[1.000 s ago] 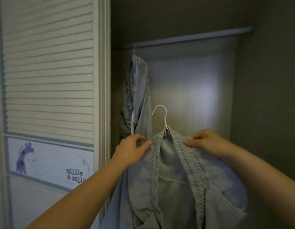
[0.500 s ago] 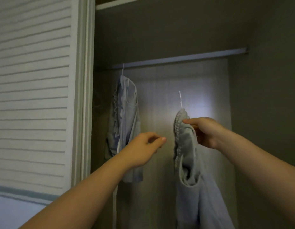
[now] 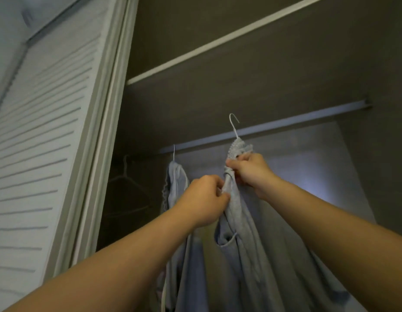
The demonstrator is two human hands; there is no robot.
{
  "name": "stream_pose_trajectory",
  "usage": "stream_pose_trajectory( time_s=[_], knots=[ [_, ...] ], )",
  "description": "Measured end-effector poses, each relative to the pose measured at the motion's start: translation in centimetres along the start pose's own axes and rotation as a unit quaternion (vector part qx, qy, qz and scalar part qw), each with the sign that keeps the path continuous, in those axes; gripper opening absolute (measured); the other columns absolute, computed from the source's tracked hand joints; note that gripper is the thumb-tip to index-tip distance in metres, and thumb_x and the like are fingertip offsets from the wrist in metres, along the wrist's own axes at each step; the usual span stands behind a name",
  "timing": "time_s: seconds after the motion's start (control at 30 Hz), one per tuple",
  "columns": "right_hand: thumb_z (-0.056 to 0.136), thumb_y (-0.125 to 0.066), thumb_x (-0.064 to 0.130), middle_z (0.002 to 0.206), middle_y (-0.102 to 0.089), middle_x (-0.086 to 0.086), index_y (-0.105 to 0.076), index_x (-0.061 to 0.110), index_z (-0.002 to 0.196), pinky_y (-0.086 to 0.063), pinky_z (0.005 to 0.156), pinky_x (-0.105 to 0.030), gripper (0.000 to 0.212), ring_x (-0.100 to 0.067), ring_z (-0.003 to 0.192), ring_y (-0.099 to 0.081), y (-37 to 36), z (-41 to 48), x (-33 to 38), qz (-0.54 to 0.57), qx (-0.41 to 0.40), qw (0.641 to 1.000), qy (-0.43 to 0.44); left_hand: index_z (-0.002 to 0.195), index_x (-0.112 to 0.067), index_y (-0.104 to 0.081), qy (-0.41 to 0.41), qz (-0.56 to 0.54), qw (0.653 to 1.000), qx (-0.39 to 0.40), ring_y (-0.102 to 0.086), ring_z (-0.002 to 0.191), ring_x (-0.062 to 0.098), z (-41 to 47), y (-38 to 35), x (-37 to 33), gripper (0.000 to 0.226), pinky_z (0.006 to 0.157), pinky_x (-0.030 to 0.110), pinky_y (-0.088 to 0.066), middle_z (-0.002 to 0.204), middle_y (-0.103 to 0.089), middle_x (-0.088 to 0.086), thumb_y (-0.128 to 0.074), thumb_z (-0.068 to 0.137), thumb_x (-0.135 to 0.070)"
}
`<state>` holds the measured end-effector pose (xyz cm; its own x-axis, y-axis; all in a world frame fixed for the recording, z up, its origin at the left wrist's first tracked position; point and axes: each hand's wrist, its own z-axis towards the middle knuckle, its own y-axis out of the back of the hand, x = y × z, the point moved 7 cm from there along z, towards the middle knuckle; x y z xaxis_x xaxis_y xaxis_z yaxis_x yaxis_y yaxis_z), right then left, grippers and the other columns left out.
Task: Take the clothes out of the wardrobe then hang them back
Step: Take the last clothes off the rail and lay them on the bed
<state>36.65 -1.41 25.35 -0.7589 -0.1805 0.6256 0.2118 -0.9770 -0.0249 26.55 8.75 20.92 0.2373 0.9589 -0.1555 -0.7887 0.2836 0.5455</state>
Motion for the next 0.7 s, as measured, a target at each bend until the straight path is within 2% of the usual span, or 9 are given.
stream_pose_trajectory(
  time_s=[0.17,0.27,0.5,0.6,0.7],
  knots=[
    [0.085,-0.072,0.012,0.06,-0.052,-0.01,-0.052,0.009,0.068,-0.04,0.051,-0.027,0.026,-0.02,0.052,-0.05,-1.0,5.1,1.0,0.013,0.01,1.0,0.0,0.101,-0.021,-0.063,0.017,0.108,0.993,-0.04,-0.065,0.086,0.026,4.2,1.2,0.2,0.02,0.076,0.044,-0.057,0.091,-0.068,0.003,-0.05,0.09,-0.032],
    [0.085,-0.071,0.009,0.061,-0.055,-0.011,-0.056,0.006,0.074,-0.041,0.046,-0.026,0.019,-0.021,0.051,-0.052,-1.6,7.2,0.6,0.045,0.01,0.999,-0.027,0.105,-0.024,-0.062,0.037,0.146,0.988,-0.027,-0.066,0.086,0.025,6.0,1.6,0.4,0.025,0.08,0.045,-0.057,0.094,-0.067,0.003,-0.049,0.088,-0.035],
    [0.086,-0.065,0.006,0.068,-0.059,-0.012,-0.055,0.008,0.075,-0.045,0.053,-0.029,0.014,-0.021,0.056,-0.054,-4.1,8.1,-3.2,0.041,0.053,0.994,-0.084,0.099,-0.021,-0.061,0.05,0.242,0.969,0.004,-0.063,0.083,0.025,6.7,1.0,1.6,0.021,0.082,0.048,-0.055,0.09,-0.063,0.004,-0.046,0.093,-0.034],
    [0.087,-0.065,0.014,0.069,-0.061,-0.013,-0.059,0.008,0.077,-0.046,0.054,-0.029,0.014,-0.023,0.057,-0.055,-5.0,8.3,-4.2,0.009,0.093,0.994,-0.06,0.105,-0.021,-0.062,0.052,0.271,0.961,0.019,-0.061,0.085,0.025,6.4,0.8,2.0,0.023,0.083,0.047,-0.055,0.092,-0.063,0.002,-0.046,0.094,-0.033],
    [0.09,-0.065,0.038,0.06,-0.056,-0.008,-0.055,0.014,0.064,-0.045,0.059,-0.032,0.037,-0.024,0.056,-0.054,-5.0,8.9,-4.3,-0.127,0.113,0.985,0.035,0.103,-0.021,-0.061,0.045,0.313,0.948,0.021,-0.06,0.082,0.024,5.9,1.1,2.2,0.024,0.078,0.045,-0.056,0.089,-0.06,0.002,-0.042,0.097,-0.036]
  ],
)
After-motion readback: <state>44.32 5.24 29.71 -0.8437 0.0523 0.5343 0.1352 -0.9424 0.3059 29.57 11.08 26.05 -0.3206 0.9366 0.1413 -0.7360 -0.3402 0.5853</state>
